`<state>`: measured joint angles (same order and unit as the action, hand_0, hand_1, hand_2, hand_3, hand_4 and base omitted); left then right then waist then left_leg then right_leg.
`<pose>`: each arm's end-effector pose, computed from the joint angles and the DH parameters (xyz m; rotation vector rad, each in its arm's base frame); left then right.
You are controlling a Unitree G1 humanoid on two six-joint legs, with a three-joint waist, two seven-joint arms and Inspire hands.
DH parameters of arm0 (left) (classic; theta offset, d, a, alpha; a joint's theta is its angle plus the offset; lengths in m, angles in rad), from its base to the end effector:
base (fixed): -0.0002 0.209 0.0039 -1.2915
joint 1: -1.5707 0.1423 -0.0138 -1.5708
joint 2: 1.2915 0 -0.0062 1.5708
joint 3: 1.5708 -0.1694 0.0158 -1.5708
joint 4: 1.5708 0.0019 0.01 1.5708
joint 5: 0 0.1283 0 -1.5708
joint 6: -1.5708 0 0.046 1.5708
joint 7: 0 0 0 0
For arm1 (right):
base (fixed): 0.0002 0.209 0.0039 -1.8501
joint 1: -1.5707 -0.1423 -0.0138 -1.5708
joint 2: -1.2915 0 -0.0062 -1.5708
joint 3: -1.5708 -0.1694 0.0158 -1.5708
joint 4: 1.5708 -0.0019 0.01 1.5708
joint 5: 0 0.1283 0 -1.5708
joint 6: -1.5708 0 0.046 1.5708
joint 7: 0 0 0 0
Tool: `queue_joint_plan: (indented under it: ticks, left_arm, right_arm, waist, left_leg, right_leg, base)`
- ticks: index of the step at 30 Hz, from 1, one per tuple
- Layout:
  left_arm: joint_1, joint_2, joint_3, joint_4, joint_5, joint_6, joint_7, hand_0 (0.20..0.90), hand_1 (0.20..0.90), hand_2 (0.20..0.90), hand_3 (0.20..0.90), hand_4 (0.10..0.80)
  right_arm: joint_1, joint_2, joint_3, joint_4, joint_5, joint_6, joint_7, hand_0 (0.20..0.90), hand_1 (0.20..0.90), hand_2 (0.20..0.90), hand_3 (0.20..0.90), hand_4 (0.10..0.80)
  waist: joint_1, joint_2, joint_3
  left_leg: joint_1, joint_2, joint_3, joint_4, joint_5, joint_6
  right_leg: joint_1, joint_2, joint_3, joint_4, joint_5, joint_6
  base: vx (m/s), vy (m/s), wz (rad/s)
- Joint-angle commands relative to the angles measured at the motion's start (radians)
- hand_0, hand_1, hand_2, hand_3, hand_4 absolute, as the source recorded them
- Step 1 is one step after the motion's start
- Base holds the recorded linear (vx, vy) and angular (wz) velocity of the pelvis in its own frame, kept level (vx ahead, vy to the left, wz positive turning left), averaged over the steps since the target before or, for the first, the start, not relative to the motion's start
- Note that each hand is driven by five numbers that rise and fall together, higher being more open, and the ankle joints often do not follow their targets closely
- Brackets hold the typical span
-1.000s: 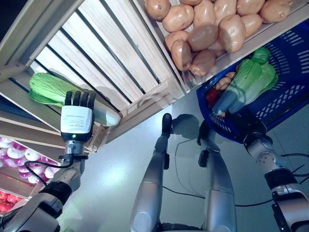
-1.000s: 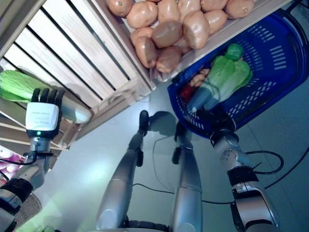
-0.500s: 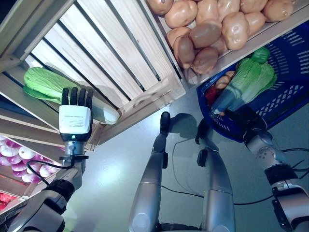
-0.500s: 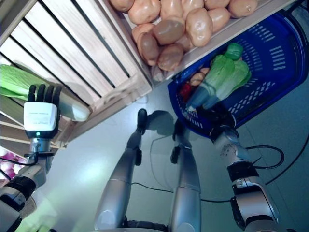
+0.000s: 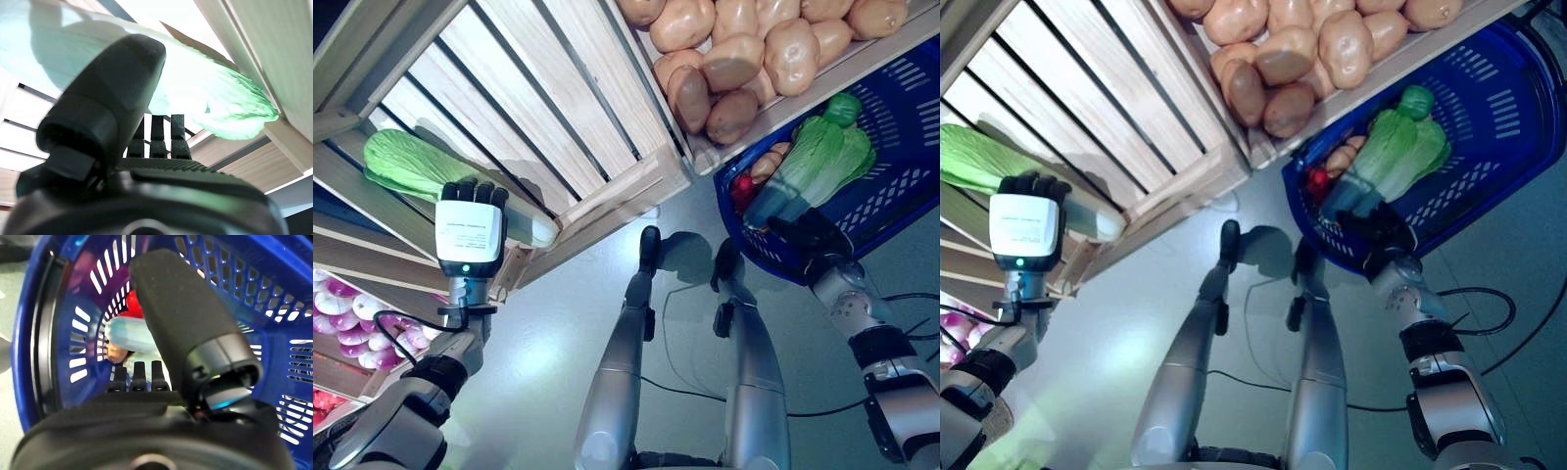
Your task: Put vegetables into the basket
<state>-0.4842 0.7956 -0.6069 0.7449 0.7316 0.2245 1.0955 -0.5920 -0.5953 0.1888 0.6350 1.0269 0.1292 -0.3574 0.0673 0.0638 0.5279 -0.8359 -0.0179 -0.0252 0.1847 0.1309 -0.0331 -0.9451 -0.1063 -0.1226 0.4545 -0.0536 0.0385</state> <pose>0.2456 0.2875 0.0654 1.8595 -0.4724 0.6308 0.2863 -0.2429 0.1119 0.3520 0.2354 -0.3937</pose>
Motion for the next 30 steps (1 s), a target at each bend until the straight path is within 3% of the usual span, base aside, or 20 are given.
queue_joint_plan:
  ticks: [1,14,30]
  left_arm:
    - [-0.242,-0.080,-0.046,0.053,-0.029,-0.128,-0.072,0.300,0.300,0.300,0.300,0.400]
    - [-0.084,-0.099,0.103,-0.066,-0.071,-0.256,0.121,0.300,0.300,0.300,0.300,0.400]
    - [0.076,-0.114,0.211,-0.295,-0.161,-0.290,0.152,0.300,0.300,0.300,0.300,0.400]
  right_arm:
    - [0.005,-0.005,0.027,-0.059,0.000,-0.010,-0.025,0.900,0.900,0.900,0.900,0.800]
    - [0.108,0.044,-0.024,-0.086,-0.011,-0.028,-0.043,0.900,0.900,0.900,0.900,0.800]
    - [0.220,0.105,-0.058,-0.116,-0.039,-0.049,-0.072,0.900,0.900,0.900,0.900,0.800]
  waist:
    - [-0.076,-0.035,-0.008]
    - [-0.057,-0.034,-0.008]
    - [-0.014,-0.025,-0.008]
  left_leg:
    - [-0.025,-0.013,0.028,0.060,0.010,-0.003]
    - [0.126,-0.012,0.031,-0.040,0.022,-0.001]
    - [0.232,-0.021,0.012,-0.070,0.015,0.006]
  right_leg:
    - [0.085,0.029,-0.029,-0.151,0.160,0.013]
    - [0.236,0.009,-0.050,-0.239,0.176,0.027]
    - [0.365,-0.008,-0.095,-0.251,0.138,0.024]
  base:
    - [0.008,-0.009,-0.05]
    - [0.026,-0.033,-0.03]
    - [0.016,-0.022,0.00]
